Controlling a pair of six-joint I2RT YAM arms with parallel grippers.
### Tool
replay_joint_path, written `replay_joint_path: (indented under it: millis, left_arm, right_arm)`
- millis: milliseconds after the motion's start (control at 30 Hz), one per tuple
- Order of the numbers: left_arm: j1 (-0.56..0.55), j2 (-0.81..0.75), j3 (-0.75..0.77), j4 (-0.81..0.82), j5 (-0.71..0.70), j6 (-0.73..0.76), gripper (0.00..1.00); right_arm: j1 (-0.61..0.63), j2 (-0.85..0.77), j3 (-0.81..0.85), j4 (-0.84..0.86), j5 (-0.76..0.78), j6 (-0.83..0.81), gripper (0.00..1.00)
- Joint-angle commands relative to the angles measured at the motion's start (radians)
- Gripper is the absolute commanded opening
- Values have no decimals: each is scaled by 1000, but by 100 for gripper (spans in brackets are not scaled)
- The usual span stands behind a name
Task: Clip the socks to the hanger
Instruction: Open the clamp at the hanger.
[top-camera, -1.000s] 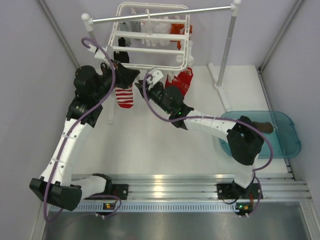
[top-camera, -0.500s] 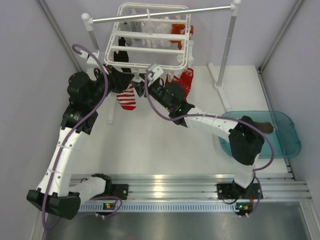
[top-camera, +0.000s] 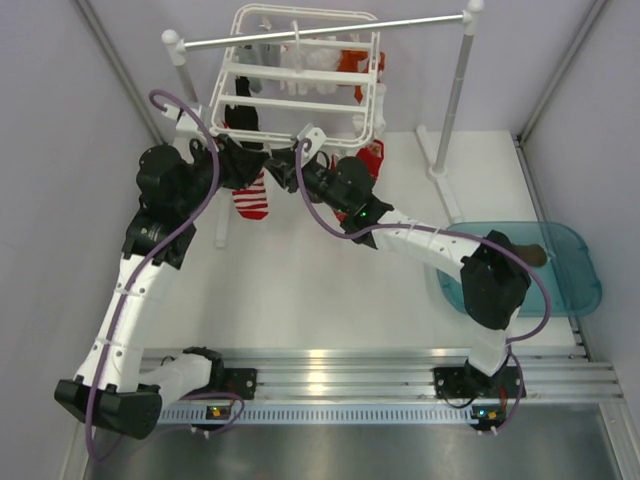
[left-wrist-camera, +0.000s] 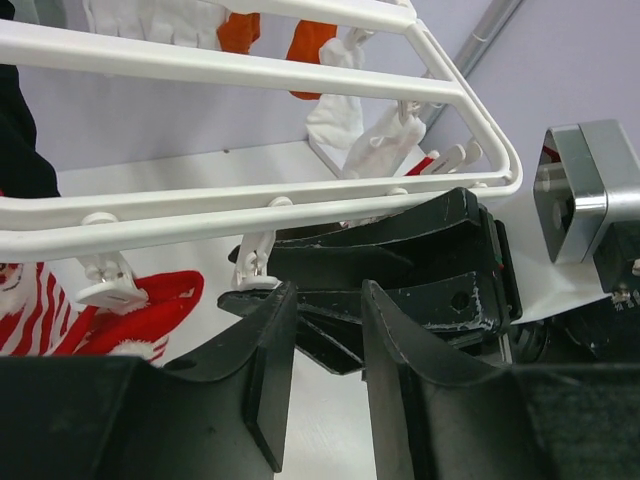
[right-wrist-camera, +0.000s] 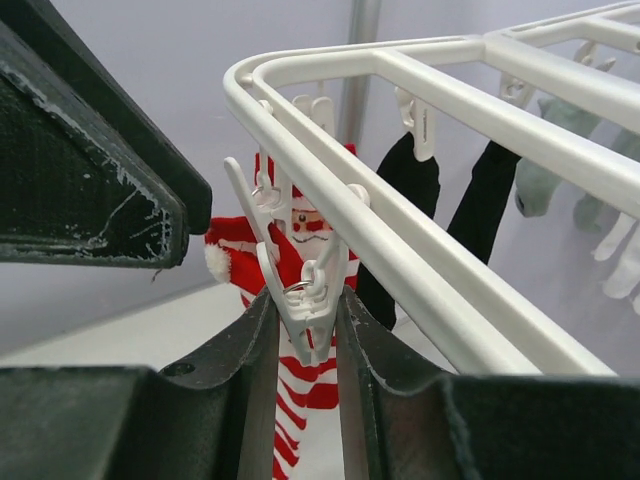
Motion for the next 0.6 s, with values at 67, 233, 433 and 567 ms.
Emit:
replay_joint_path:
  millis: [67,233,433,567]
  left_arm:
    - [36,-9,34,21,76,84,37]
    - [67,10,41,38,208,142,37]
    - [72,20,29,116,329,222,40]
    - [72,36,24,167,380,254,40]
  right_arm:
    - [-50,-78,23,-40,-211,122,0]
    - [-107,-69,72,-86,-390,221,0]
    - [-133,-49,132,-142,-516,289,0]
    - [-137,-46,134,-133,-551,317,0]
